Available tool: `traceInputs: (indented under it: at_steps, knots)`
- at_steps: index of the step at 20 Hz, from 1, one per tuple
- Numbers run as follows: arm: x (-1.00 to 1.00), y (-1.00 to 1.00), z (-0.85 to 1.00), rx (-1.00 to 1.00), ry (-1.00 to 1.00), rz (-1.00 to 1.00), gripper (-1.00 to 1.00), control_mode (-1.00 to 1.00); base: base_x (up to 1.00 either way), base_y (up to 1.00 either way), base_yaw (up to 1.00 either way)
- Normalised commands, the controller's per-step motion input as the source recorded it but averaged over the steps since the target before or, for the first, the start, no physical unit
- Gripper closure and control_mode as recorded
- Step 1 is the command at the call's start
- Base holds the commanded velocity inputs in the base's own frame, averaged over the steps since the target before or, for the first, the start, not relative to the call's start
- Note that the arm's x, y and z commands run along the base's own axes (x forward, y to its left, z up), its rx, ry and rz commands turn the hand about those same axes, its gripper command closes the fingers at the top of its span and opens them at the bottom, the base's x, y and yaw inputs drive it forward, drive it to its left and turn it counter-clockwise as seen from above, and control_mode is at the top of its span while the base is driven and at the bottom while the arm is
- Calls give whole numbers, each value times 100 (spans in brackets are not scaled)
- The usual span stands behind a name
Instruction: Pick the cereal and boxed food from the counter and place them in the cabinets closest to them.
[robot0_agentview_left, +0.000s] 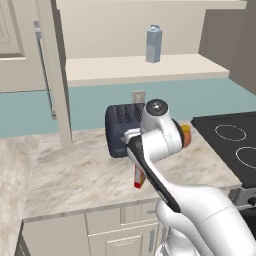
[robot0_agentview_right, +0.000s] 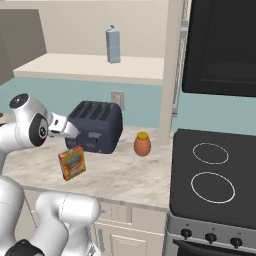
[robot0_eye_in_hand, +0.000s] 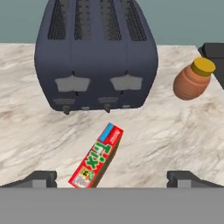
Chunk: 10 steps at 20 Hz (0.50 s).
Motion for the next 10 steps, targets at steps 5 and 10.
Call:
traceInputs:
  at_steps: [5,10]
  knots:
    - [9,1,-12,0,0,-5,-100,-100,0,0,0]
    - [0,0,0,0,0,-1,-100,-100,0,0,0]
